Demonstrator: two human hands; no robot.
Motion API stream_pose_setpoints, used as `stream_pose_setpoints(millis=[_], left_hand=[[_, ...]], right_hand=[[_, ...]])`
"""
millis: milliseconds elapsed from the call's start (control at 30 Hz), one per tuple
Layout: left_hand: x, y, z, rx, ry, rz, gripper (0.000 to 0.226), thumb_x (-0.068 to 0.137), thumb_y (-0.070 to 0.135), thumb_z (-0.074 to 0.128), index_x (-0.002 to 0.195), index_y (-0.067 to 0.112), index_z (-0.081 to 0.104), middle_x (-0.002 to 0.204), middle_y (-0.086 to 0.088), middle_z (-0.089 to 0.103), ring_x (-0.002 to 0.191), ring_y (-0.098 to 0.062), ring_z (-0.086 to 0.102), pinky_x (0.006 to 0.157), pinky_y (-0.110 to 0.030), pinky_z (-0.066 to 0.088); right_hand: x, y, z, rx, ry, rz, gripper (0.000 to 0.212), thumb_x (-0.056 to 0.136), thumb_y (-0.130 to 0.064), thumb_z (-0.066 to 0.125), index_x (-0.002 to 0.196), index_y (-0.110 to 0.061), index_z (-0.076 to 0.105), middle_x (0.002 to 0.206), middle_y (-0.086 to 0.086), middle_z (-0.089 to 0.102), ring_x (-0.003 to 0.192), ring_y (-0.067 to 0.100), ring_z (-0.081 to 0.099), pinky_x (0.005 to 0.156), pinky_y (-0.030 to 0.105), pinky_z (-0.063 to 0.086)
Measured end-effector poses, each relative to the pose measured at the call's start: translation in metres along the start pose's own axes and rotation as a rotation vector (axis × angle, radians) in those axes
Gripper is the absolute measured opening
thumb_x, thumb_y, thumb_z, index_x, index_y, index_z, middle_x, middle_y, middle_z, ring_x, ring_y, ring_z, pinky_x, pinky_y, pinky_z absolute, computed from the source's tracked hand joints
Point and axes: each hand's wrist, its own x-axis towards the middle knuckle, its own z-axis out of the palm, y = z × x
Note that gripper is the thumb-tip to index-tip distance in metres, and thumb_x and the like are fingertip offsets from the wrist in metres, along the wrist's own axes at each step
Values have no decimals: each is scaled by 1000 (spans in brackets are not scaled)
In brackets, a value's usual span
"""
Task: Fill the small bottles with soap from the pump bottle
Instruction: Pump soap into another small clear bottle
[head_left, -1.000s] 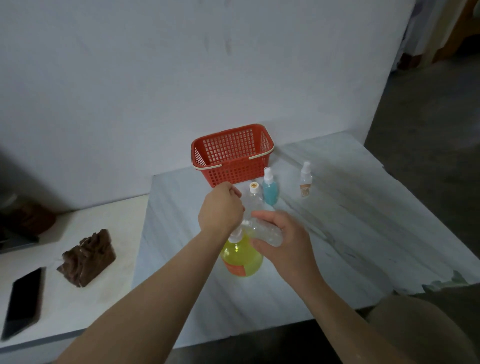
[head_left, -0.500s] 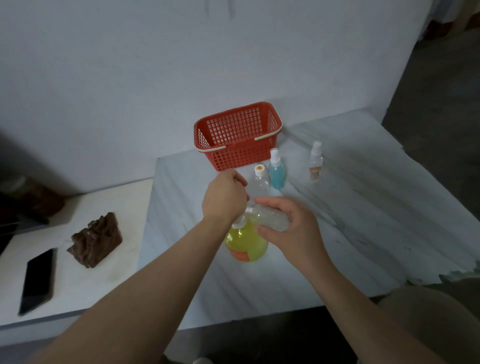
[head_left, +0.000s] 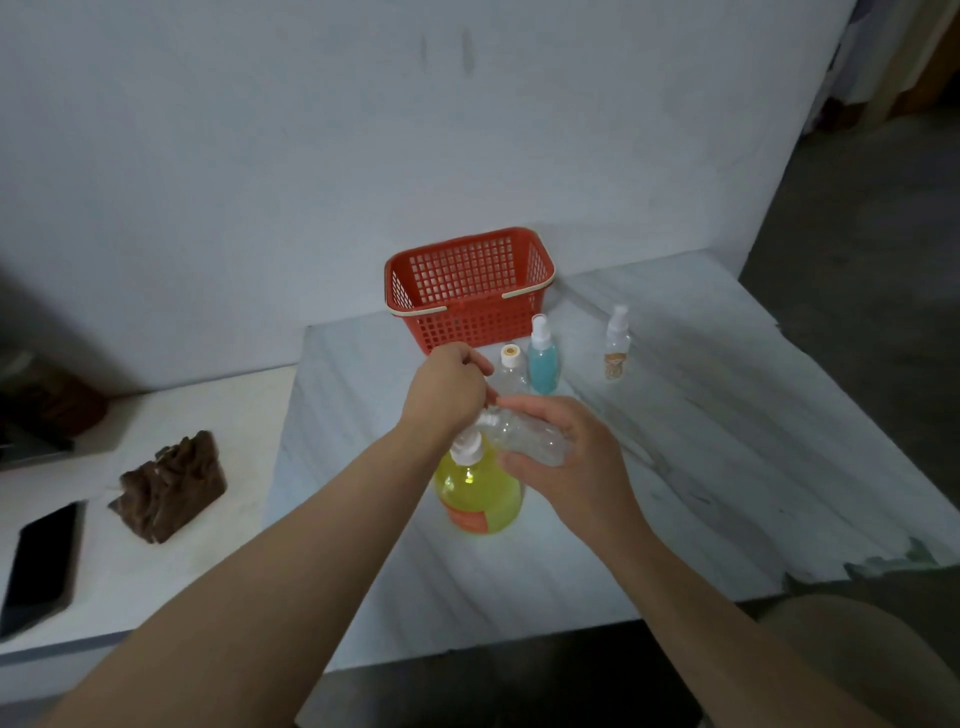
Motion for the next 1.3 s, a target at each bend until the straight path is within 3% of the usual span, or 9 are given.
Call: stream_pose_setpoints(millis=[133,300,467,600,733,867,1000,1167,1300], left_hand=[[1,-7,3,2,19,-4,30,84,2,31,88,13,59,69,-8,68,70,-23,63,81,-40,54],[3,-13,8,-5,23,-15,32,79,1,30,83,16,58,68,-7,69,73,-26,65,82,-44,54],[4,-15,8,0,52,8,32,78,2,30,81,18,57,67,-6,68,73,-27,66,82,-44,54],[4,-18,10,-31,86,13,33,79,3,29,84,15,59,62,-3,67,73,-25,66,81,-45,54],[0,-13,8,-121,100,-24,30,84,3,30,88,11,58,65,-6,67,72,-25,65,80,-42,55],[-3,-4,2,-179,108,-8,28,82,-2,31,87,11,56,64,-6,65,66,-22,60,63,-33,49],[-3,-6,-2,-191,68,-43,28,82,-4,32,88,9,56,64,-8,66,67,-23,60,79,-42,54],[-3,-8,-2,-109,61,-61,32,82,-1,30,93,11,57,70,-8,69,73,-21,61,78,-36,50],[1,-11,0,-49,23,-101,31,84,-6,34,94,12,58,73,-7,70,71,-17,63,75,-32,51]], right_hand=[[2,5,2,18,-9,5,49,67,-13,81,108,-34,66,106,-13,63,100,7,58,86,24,47],[3,13,4,67,-33,23,51,66,-9,81,105,-38,64,105,-12,63,96,3,59,83,16,45],[4,16,7,93,-10,12,49,63,-14,80,106,-34,66,103,-10,63,97,7,60,84,23,47],[0,14,8,110,-1,0,52,61,-20,78,105,-41,62,105,-9,63,99,9,60,85,28,51],[-3,14,6,127,11,16,46,63,-17,82,100,-35,60,101,-11,65,95,5,61,80,21,50],[-4,11,0,109,28,8,45,64,-9,83,98,-29,63,98,-15,66,90,0,60,73,7,44],[-5,12,-3,111,34,-13,45,63,-8,83,99,-26,64,98,-14,66,90,1,60,74,6,43],[-3,10,-2,111,39,-8,45,63,-9,84,99,-28,65,98,-13,67,90,1,60,74,6,43],[0,8,2,94,38,-28,49,63,-11,84,94,-42,62,98,-16,67,94,0,60,79,11,46]])
